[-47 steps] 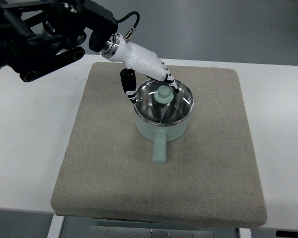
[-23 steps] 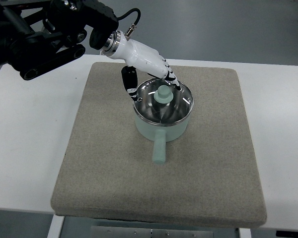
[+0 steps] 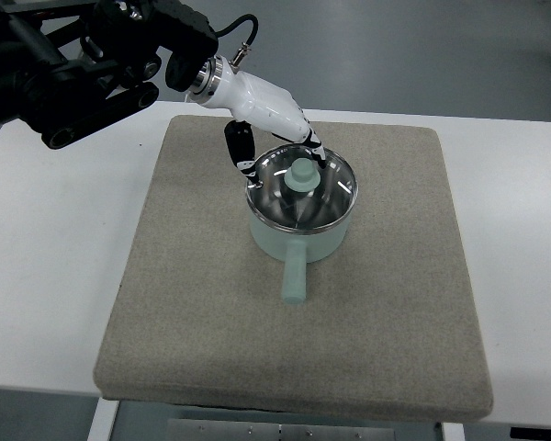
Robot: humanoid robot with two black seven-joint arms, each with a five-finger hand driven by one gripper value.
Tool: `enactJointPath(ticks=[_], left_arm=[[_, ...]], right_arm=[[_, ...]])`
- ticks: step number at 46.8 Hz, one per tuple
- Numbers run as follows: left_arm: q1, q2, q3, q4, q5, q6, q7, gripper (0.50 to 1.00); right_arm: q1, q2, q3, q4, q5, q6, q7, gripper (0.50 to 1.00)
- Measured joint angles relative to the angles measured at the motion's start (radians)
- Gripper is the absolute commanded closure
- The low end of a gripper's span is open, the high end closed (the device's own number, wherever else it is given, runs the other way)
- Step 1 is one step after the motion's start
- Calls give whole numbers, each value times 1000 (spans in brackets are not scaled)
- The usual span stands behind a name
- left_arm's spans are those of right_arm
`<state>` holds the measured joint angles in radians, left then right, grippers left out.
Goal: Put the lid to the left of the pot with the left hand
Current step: 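Lower the left hand onto the glass lid around the green knob, then close the left hand fingers around the green lid knob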
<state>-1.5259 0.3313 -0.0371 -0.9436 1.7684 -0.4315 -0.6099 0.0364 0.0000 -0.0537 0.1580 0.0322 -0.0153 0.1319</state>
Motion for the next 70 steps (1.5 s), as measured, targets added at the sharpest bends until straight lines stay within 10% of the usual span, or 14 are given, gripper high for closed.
enactJointPath(ticks=[32,70], left_arm=[[-11,-12,-4,0,-15,-112,-1,585],[3,-59,-18,49,-17,-29,-1,621]], right_arm=[[0,0,0,0,0,0,0,576],[0,0,0,0,0,0,0,576]])
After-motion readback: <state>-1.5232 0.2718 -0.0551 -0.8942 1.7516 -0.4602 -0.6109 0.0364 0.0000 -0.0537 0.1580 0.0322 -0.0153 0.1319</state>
